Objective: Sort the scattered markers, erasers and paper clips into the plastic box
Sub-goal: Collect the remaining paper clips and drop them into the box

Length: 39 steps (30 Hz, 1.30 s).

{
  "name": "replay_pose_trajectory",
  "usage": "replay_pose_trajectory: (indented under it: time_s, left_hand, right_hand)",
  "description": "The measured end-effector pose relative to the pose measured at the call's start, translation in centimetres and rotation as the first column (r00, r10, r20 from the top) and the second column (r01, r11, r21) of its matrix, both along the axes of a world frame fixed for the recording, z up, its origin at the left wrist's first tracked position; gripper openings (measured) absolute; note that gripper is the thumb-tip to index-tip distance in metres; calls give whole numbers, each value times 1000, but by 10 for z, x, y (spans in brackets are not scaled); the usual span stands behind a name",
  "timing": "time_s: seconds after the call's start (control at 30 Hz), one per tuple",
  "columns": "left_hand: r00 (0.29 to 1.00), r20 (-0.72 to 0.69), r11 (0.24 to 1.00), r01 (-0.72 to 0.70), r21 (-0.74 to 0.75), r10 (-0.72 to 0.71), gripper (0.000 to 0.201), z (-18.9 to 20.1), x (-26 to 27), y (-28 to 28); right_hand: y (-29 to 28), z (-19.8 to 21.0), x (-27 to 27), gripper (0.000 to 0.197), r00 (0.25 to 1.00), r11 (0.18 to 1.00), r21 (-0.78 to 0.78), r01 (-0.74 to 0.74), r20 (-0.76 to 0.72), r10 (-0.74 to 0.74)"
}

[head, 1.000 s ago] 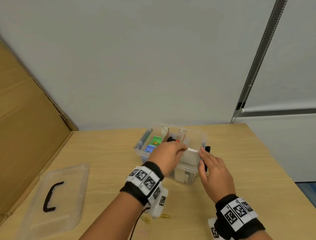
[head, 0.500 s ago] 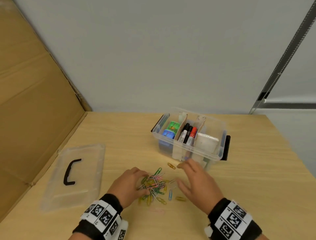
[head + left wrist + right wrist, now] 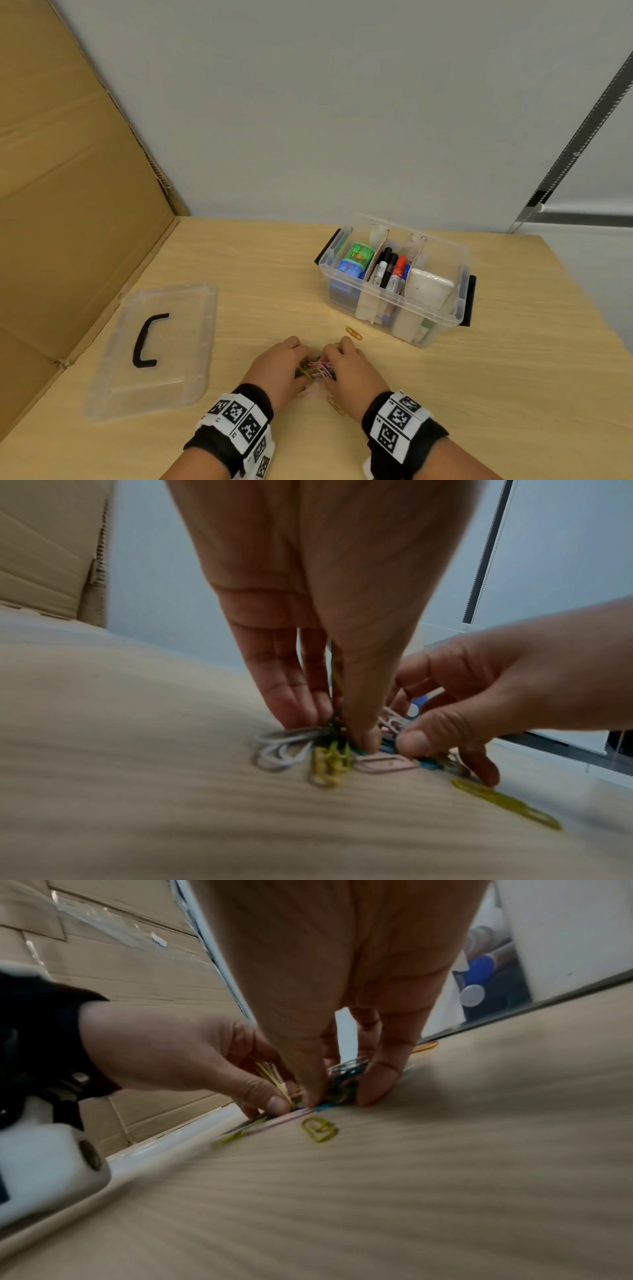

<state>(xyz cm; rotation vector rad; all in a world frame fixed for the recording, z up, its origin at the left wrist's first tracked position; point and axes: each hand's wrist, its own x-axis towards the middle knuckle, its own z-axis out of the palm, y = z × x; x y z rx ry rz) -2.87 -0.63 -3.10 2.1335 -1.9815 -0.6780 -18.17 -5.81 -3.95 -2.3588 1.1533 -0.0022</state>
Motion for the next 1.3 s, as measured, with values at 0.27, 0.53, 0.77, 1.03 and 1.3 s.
replay_pose_trajectory:
  time_s: [0.27, 0.53, 0.77, 1.03, 1.3]
  left_hand:
    - [1000, -11, 998, -14, -66, 13, 24, -1, 1, -3]
    - [965, -247, 967, -147, -210, 93, 15, 9, 14, -1]
    - [901, -415, 913, -270, -306, 128, 14, 26, 16, -2]
    - [904, -410, 923, -252, -292, 117, 19, 30, 13, -2]
    - [917, -384, 926, -237, -295, 112, 16, 29, 6, 2]
  right_hand:
    - [-10, -7, -9, 24, 995, 998, -47, 48, 89, -43]
    - [-17, 18, -35, 15, 930, 985, 68, 162, 323, -175]
    - [-26, 93, -72, 12, 748, 937, 248, 246, 567, -346]
    - [-73, 122, -111, 16, 827, 893, -145, 427, 461, -321]
    - [-113, 118, -74, 17, 919, 967, -165, 194, -313, -238]
